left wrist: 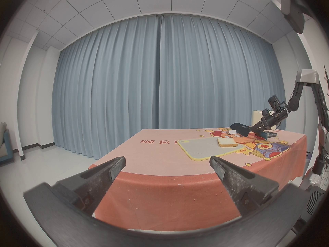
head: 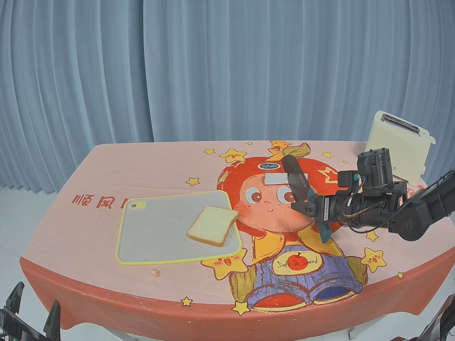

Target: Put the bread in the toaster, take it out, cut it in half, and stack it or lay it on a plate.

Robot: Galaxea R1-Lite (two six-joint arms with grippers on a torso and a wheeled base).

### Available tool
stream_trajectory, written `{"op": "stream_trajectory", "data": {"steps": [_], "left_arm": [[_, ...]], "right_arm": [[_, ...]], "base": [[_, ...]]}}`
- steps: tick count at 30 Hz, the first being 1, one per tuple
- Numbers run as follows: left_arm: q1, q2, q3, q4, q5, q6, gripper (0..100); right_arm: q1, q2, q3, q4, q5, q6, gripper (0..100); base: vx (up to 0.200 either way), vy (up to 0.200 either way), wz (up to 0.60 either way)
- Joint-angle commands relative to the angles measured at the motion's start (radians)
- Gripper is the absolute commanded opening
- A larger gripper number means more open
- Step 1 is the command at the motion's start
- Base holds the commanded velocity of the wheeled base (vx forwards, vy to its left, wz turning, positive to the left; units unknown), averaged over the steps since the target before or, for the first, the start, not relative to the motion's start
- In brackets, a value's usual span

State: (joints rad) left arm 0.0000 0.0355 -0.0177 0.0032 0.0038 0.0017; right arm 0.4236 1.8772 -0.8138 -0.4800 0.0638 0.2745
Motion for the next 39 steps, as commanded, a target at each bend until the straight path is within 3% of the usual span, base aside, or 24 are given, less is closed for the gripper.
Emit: {"op": "stream_trajectory", "data": {"steps": [1, 9, 10, 39], "left_arm": [[0.000, 0.001, 0.018, 0.000, 0.001, 0.000, 100], [0.000, 0.001, 0.018, 0.000, 0.001, 0.000, 100], [0.000, 0.001, 0.018, 0.000, 0.001, 0.000, 100], [0.000, 0.001, 0.018, 0.000, 0.001, 0.000, 100]], "right_arm": [[0.004, 0.006, -0.001, 0.000, 0.001, 0.000, 100], [0.007, 0.028, 0.001, 0.000, 0.001, 0.000, 100], [0.007, 0.028, 0.001, 0.000, 0.001, 0.000, 0], [0.029, -0.136, 0.031, 0.001, -0.007, -0.001, 0]], "base": [[0.000, 0.000, 0.00], [0.000, 0.000, 0.00], [0.000, 0.000, 0.00], [0.000, 0.000, 0.00]]}}
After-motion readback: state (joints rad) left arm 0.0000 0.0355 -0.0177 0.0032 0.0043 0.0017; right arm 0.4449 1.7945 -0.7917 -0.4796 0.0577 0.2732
